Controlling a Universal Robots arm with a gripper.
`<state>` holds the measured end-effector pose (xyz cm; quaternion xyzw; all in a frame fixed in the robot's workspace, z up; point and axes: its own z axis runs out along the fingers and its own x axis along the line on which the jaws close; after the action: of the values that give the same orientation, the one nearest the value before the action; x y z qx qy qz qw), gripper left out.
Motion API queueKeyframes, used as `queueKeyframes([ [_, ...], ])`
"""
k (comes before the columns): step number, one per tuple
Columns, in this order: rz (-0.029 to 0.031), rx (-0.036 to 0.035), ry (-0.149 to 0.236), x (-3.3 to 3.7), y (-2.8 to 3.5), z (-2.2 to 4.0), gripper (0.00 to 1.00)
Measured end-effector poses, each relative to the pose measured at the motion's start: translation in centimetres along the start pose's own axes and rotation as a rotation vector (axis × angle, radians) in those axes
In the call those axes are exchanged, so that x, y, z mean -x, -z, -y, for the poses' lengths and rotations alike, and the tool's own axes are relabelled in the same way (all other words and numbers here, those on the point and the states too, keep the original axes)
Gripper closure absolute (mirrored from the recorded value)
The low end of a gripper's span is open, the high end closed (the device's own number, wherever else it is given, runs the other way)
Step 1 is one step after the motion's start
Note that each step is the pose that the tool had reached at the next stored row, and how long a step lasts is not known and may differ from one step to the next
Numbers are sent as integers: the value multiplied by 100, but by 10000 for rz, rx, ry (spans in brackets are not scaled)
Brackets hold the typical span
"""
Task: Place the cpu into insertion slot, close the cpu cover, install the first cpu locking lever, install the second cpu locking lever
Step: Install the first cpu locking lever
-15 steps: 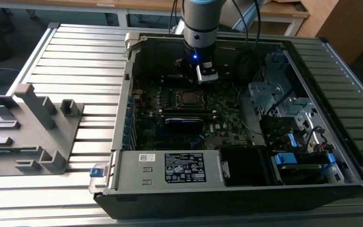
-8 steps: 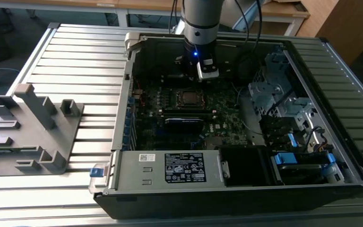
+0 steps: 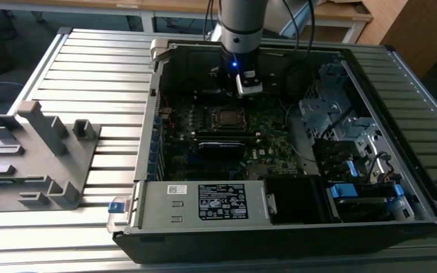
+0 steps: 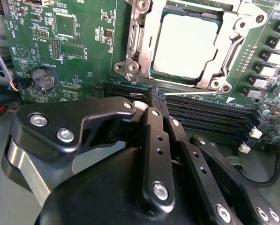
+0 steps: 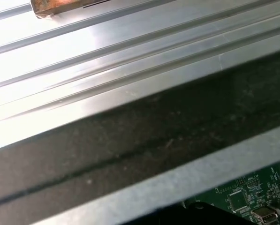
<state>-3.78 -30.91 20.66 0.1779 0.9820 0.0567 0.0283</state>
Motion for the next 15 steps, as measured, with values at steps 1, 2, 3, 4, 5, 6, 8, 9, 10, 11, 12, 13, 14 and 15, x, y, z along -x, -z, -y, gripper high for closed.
queueKeyframes([
  [1, 0, 8, 0, -6, 0, 1, 89],
  [2, 0, 20, -1, -12, 0, 2, 89],
  [3, 0, 38, -2, -16, -1, 4, 89],
  [4, 0, 56, -3, -20, -3, 4, 89],
  [5, 0, 70, -4, -21, -5, 4, 89],
  [6, 1, 77, -3, -21, -8, 4, 89],
  [8, 0, 76, -5, -22, -9, 5, 89],
  [9, 0, 75, -5, -22, -10, 5, 89],
  [10, 2, 79, -7, -23, -12, 3, 89],
  [11, 12, 84, -7, -25, -16, 2, 89],
  [12, 34, 93, -2, -30, -20, 0, 89],
  [13, 65, 103, 1, -36, -23, 0, 89],
  [14, 93, 110, 4, -42, -25, 1, 89],
  [15, 116, 120, 7, -47, -27, 2, 89],
])
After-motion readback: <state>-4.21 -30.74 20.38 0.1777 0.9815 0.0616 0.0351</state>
